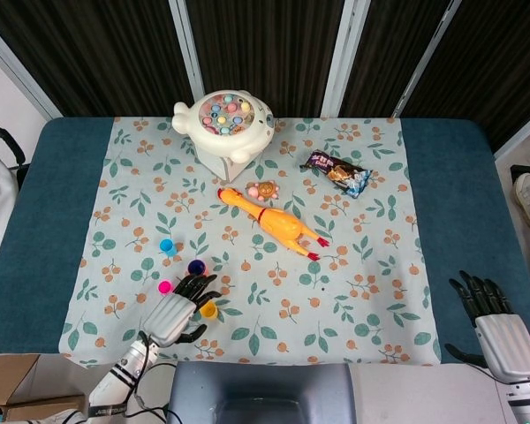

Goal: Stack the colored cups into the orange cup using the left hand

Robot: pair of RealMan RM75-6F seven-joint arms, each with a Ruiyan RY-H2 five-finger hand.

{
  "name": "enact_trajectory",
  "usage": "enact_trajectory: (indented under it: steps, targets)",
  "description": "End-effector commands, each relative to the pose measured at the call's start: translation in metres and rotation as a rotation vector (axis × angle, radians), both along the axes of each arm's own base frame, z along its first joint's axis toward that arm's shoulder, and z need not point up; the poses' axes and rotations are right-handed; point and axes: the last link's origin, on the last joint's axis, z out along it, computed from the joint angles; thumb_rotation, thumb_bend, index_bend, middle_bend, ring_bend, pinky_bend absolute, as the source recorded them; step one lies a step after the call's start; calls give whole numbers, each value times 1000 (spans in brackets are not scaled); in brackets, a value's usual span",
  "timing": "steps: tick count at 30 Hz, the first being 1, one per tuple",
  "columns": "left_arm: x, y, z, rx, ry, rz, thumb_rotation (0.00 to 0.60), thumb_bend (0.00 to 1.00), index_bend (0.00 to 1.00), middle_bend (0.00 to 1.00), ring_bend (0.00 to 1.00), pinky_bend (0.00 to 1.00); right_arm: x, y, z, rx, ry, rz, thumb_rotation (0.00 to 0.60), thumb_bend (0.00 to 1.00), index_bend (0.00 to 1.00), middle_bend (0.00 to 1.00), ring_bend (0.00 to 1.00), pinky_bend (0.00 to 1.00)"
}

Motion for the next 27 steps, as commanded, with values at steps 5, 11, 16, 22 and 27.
enact_trajectory:
  steps: [5, 11, 16, 22, 27]
  targets:
    - [-2, 3, -5, -4, 32, 9, 600, 357, 252, 0, 0, 56, 0, 0, 2, -7, -3, -1, 600, 212, 0, 0, 0, 0]
    - [-4, 4, -8, -12, 41, 17, 600, 356, 292, 0, 0, 56, 0, 0, 2, -8, -4, -1, 600, 213, 0, 0, 0, 0]
    - [-5, 7, -9, -14, 45, 26, 600, 357, 359, 0, 0, 56, 0, 1, 2, -10, -4, 0, 600, 213, 0, 0, 0, 0]
    - [-7, 10, -11, -11, 45, 26, 600, 357, 395, 0, 0, 56, 0, 0, 2, -7, -2, -3, 600, 212, 0, 0, 0, 0]
    - [-7, 12, -12, -10, 48, 30, 600, 363, 428, 0, 0, 56, 0, 0, 3, -11, -2, -4, 600, 212, 0, 0, 0, 0]
